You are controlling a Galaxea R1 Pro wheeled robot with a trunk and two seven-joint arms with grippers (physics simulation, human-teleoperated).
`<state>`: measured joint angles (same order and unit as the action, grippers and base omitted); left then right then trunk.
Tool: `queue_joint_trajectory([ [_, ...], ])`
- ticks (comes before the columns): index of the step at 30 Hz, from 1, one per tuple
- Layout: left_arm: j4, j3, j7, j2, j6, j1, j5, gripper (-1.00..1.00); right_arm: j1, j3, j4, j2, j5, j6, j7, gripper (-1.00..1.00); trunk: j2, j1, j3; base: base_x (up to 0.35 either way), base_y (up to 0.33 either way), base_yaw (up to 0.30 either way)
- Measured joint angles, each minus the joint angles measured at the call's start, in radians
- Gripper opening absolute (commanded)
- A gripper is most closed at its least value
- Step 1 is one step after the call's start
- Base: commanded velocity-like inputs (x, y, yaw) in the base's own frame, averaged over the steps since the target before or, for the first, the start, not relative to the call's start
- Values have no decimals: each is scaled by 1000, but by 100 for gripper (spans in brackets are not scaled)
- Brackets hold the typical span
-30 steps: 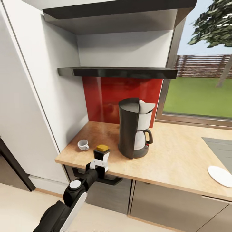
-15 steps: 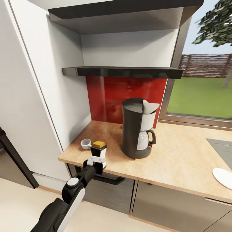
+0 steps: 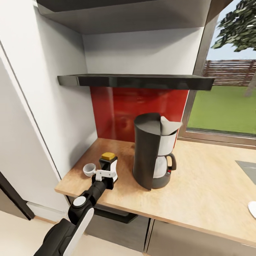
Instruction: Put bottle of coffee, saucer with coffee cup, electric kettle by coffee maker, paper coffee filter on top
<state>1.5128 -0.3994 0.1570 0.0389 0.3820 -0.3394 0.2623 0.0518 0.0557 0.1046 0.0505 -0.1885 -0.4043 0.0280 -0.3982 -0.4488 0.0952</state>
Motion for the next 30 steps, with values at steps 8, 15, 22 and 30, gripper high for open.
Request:
queue_joint_trajectory([
  [8,0,-1,0,3,-1,1,-1,-100,0,0,-1,0,0,0,0,100,0,0,-2,304,0,-51],
  [15,0,-1,3,7,0,8,-2,-100,0,2,-19,0,0,0,0,100,0,-1,-2,43,0,-36],
  [22,-19,-2,6,5,-2,9,-2,-100,0,1,-38,1,1,1,1,100,0,0,-2,122,0,-195],
  [30,-20,-2,8,8,-2,11,-3,-100,0,1,-39,0,1,3,3,100,0,-1,-2,142,0,-13],
])
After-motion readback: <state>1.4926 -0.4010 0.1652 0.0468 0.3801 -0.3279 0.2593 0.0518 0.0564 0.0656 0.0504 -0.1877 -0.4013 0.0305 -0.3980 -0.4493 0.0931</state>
